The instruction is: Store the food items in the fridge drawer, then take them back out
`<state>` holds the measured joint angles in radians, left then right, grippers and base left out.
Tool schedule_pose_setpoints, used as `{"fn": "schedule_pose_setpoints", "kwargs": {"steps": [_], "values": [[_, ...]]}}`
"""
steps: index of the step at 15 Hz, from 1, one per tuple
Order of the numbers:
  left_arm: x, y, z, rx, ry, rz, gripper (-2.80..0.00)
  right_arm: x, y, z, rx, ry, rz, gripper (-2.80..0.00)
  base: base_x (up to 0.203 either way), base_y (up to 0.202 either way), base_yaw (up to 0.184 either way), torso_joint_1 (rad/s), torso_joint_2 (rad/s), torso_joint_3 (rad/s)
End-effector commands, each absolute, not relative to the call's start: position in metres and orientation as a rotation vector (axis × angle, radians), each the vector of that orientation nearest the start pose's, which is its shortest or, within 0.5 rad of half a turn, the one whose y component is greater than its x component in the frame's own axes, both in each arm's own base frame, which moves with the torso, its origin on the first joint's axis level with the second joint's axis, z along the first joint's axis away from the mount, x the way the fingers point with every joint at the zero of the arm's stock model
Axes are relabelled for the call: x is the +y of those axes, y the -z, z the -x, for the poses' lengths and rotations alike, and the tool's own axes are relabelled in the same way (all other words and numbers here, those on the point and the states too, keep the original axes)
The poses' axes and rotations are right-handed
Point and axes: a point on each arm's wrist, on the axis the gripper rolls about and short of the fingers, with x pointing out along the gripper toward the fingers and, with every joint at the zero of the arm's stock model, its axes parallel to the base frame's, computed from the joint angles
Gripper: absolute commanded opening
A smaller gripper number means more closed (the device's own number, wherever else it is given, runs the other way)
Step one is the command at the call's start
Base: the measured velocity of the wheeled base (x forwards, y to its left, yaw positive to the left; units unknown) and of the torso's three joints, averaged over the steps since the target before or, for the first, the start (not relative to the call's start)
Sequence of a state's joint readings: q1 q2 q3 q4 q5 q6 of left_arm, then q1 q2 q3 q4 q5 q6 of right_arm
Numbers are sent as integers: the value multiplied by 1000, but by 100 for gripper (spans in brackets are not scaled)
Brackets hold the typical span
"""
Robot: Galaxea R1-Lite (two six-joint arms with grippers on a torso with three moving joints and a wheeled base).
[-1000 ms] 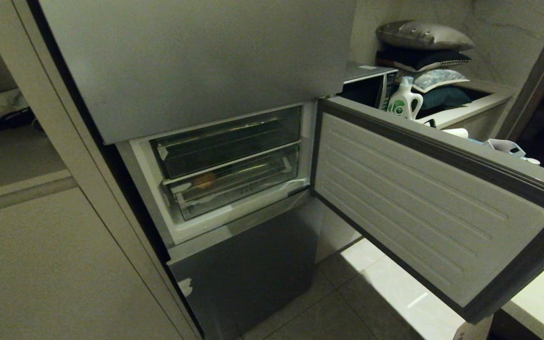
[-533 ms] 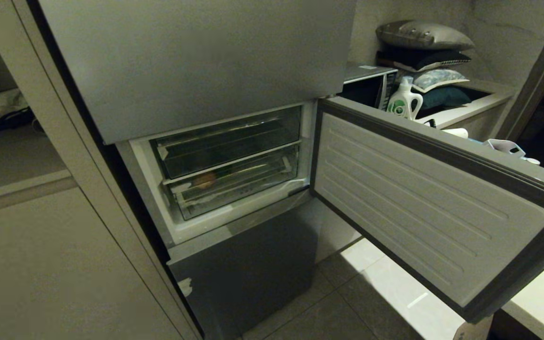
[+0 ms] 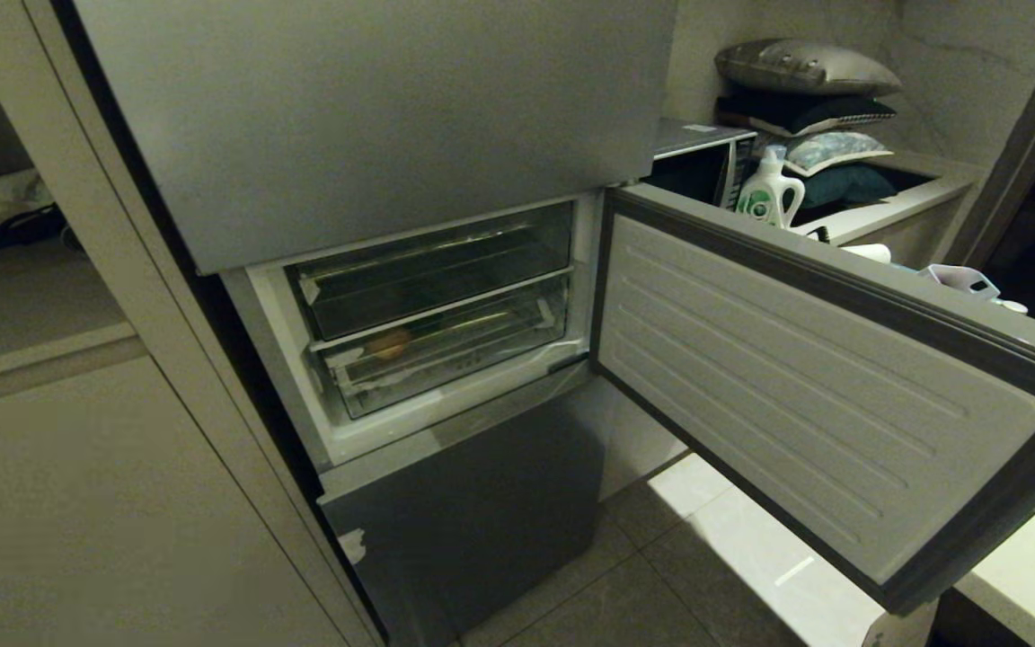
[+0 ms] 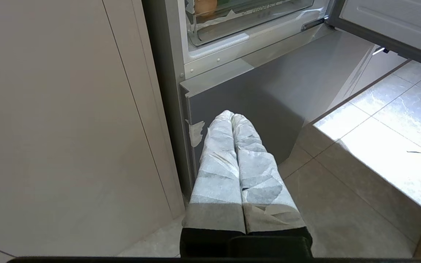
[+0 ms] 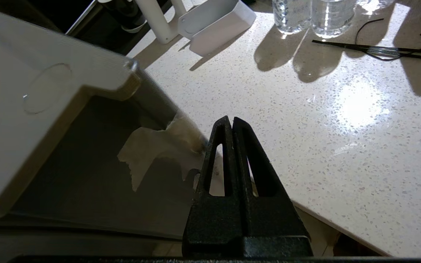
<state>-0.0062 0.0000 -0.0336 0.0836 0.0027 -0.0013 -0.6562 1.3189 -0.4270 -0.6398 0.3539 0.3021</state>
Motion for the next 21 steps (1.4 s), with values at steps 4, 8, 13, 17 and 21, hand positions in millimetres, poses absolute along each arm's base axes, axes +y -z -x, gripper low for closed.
{"fn": "schedule_pose_setpoints", "kwargs": {"steps": [4,8,13,17,21], "values": [[0,-76,25,52,3,1,-280,-106,-178,-152,166,287,-423,-280,0,0,0,0,0,0],[0,-76,25,51,3,1,-280,-102,-176,-148,167,257,-429,-280,0,0,0,0,0,0],[0,-76,25,52,3,1,-280,-76,-173,-122,138,194,-402,-280,0,0,0,0,0,0],[0,-76,25,52,3,1,-280,-46,-154,-90,128,129,-380,-280,0,0,0,0,0,0],[0,-76,25,52,4,1,-280,-22,-135,-66,117,17,-356,-280,0,0,0,0,0,0]]}}
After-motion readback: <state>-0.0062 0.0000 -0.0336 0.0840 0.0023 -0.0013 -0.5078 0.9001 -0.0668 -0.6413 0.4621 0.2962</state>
